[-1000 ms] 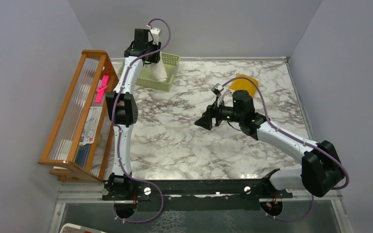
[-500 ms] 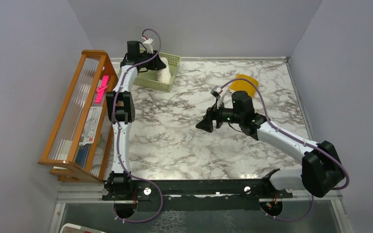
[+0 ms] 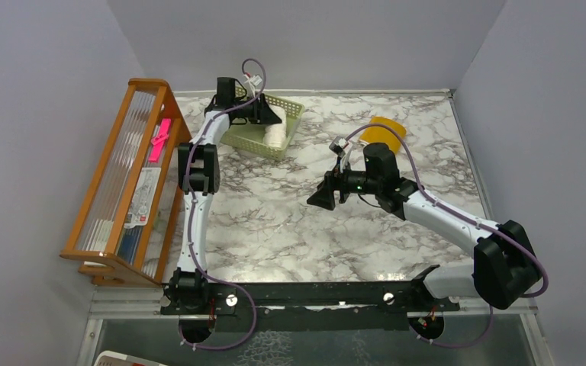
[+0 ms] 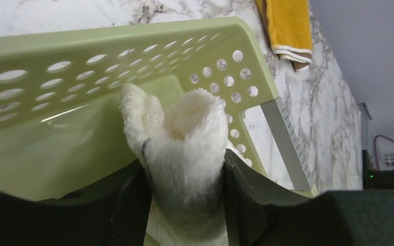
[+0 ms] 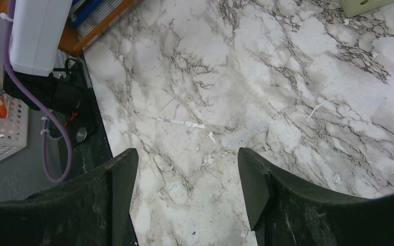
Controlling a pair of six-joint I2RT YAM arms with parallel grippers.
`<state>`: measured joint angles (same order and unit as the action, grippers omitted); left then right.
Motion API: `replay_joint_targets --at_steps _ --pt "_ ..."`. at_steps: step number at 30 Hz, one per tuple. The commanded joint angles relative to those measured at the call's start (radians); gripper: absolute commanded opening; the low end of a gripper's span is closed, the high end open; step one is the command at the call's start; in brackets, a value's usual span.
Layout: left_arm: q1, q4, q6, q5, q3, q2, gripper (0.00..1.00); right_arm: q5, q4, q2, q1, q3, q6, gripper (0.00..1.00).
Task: Roll the towels
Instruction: Place the towel in the bin.
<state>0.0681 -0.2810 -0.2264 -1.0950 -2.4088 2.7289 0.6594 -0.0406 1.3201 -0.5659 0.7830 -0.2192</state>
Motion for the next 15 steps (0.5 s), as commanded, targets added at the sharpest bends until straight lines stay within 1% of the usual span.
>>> replay_joint_targets --at_steps 1,3,4,5,7,11,13,15 --pt "0.031 0.038 -0.05 -0.026 -0.024 0.05 0.61 0.03 0.005 0.002 -0.005 -0.004 0.019 0.72" --pt "0.04 0.064 -0.074 0.031 -0.011 0.047 0.82 0.03 0.007 0.003 -0.004 -0.006 0.02 0.72" --pt "0.042 0.076 -0.092 0.069 -0.007 0.045 0.95 0.029 0.007 0.004 -0.004 -0.005 0.02 0.72" --pt "0.042 0.081 -0.105 0.112 -0.004 0.043 0.99 0.03 0.008 0.005 -0.005 -0.004 0.021 0.72" --pt "0.04 0.083 -0.112 0.196 0.008 0.023 0.99 0.031 0.012 0.008 -0.004 -0.002 0.024 0.72" --pt "0.018 0.082 -0.101 0.365 0.078 -0.045 0.99 0.032 0.017 0.008 -0.005 0.001 0.028 0.72" --pt "-0.001 0.081 -0.091 0.412 0.113 -0.077 0.99 0.034 0.016 0.01 -0.005 -0.002 0.027 0.72" --pt "-0.025 0.081 -0.082 0.429 0.148 -0.107 0.99 0.037 0.015 0.015 -0.005 -0.001 0.028 0.72"
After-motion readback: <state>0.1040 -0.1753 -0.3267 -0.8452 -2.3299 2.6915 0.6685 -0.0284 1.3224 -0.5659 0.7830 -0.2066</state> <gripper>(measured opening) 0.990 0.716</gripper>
